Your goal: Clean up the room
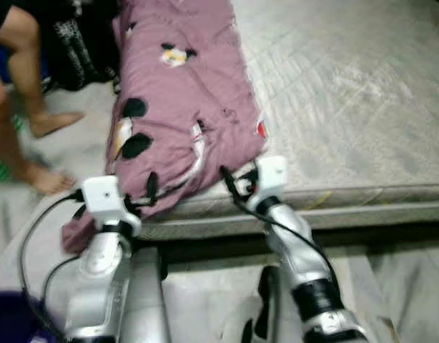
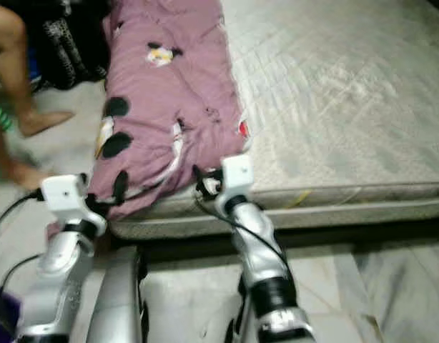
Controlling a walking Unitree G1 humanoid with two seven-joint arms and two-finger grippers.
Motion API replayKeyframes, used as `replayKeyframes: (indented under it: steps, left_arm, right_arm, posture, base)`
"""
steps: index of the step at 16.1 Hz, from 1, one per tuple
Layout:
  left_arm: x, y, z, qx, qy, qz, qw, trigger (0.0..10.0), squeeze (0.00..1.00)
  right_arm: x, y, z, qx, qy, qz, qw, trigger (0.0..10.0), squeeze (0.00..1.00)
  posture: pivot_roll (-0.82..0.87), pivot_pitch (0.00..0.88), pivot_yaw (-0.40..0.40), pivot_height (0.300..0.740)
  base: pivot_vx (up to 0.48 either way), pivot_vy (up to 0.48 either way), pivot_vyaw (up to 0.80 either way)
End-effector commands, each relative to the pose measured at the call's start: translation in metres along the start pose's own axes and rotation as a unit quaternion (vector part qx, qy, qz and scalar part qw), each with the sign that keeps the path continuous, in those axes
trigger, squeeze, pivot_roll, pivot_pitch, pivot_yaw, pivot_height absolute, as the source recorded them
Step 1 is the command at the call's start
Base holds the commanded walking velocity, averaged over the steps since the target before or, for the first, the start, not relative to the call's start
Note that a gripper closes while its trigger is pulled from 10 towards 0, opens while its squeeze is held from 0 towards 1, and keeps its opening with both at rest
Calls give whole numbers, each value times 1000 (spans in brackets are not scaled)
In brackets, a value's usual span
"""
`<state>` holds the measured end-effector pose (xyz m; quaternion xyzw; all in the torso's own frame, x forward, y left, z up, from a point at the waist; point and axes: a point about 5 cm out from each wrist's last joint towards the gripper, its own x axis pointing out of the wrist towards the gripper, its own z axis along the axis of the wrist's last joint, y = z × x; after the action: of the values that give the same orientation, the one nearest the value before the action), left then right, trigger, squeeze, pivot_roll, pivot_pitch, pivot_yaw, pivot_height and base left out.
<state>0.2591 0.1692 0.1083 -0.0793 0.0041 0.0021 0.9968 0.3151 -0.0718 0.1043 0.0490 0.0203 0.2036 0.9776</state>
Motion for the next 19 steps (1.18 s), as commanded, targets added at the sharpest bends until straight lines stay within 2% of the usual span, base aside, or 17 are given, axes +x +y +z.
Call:
replayKeyframes:
  steps: [1,3,9,12,15,17,19]
  left_arm:
    - [0,-10,1,-7,1,-17,1000,10000,0]
    - [0,-10,0,-5,4,-15,1000,10000,0]
    - [1,-10,-1,-7,6,-11,1000,10000,0]
    - [0,-9,-1,-5,7,-7,1000,10000,0]
    - [-11,-1,3,4,10,14,1000,10000,0]
    - [-19,6,4,10,14,28,999,10000,0]
    - [-28,12,10,20,12,44,999,10000,0]
  right_arm:
    - [-5,-12,-1,-6,1,-15,1000,10000,0]
    - [-5,-12,-1,-7,1,-15,1000,10000,0]
    - [-4,-12,-4,8,12,-17,1000,10000,0]
    - [-2,-8,-5,-11,19,5,1000,10000,0]
    - [9,-4,-15,-7,71,49,996,10000,0]
    - [19,0,-13,-33,72,73,994,10000,0]
    - [33,13,-13,-63,94,109,988,10000,0]
  posture:
    - [50,120,-53,535]
    - [51,118,-51,535]
    - [57,114,-51,535]
    - [67,113,-54,535]
    - [116,123,-59,535]
    - [148,134,-64,535]
    - [195,165,-76,535]
  base:
    - [352,0,0]
    - [324,0,800]
    - [40,0,0]
    - [0,0,267]
    - [0,0,533]
    - [0,0,0]
    - [0,0,0]
